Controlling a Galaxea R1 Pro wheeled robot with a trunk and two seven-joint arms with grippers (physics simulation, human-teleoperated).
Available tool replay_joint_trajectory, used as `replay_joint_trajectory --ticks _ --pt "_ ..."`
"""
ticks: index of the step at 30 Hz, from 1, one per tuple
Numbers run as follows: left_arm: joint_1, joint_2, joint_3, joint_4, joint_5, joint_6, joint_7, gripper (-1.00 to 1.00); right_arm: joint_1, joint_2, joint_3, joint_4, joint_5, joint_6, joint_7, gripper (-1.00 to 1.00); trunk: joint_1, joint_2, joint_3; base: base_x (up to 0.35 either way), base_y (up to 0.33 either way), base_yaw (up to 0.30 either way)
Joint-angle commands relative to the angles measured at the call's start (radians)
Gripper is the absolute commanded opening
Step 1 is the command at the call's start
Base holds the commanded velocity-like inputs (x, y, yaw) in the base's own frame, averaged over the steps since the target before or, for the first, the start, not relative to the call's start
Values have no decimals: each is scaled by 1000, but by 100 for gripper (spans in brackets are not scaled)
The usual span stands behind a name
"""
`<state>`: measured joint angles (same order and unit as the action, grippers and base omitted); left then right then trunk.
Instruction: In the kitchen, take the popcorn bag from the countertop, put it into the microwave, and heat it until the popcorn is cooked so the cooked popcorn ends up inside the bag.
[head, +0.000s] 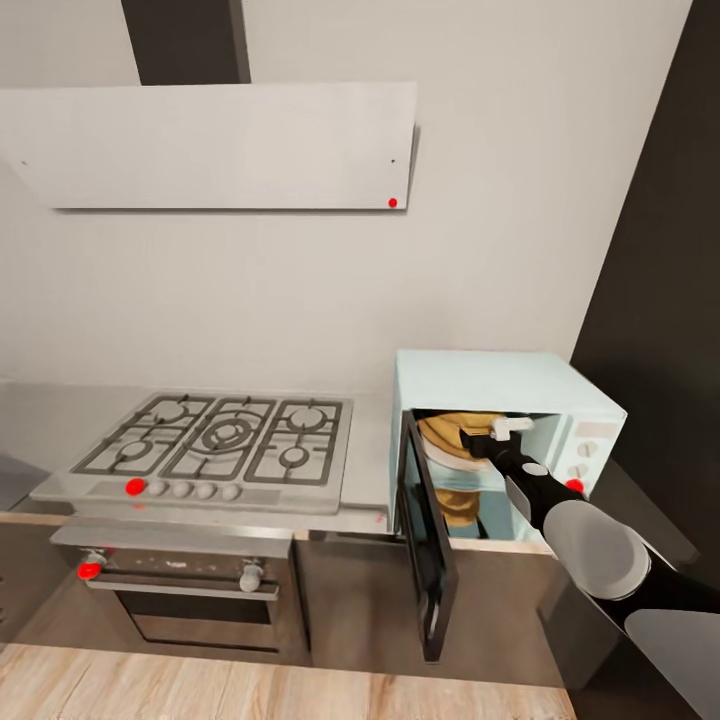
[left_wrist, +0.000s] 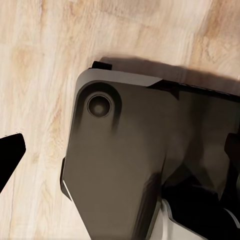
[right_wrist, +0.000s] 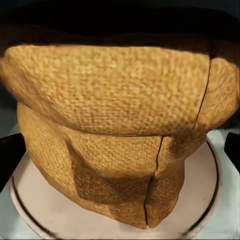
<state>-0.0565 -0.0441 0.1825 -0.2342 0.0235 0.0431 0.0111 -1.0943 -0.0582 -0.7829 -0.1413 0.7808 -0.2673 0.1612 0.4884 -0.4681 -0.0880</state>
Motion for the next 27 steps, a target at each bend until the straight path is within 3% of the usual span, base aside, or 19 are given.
replay_joint_trajectory --ticks 1,16,22,27 --pt "0 -1 4 -2 3 5 1 100 -1 0 -9 0 4 -3 6 100 0 -2 -2 -297 0 0" --pt "-2 0 8 -3 4 4 1 100 1 0 -9 2 5 0 6 100 0 -2 -2 -337 0 0" --pt "-15 5 8 -8 0 4 -7 100 120 -6 -13 -4 2 -4 7 100 0 -2 -2 -341 0 0" --pt "-45 2 5 -61 1 4 -8 100 296 0 -8 -138 2 -123 50 100 0 -2 -2 -341 0 0"
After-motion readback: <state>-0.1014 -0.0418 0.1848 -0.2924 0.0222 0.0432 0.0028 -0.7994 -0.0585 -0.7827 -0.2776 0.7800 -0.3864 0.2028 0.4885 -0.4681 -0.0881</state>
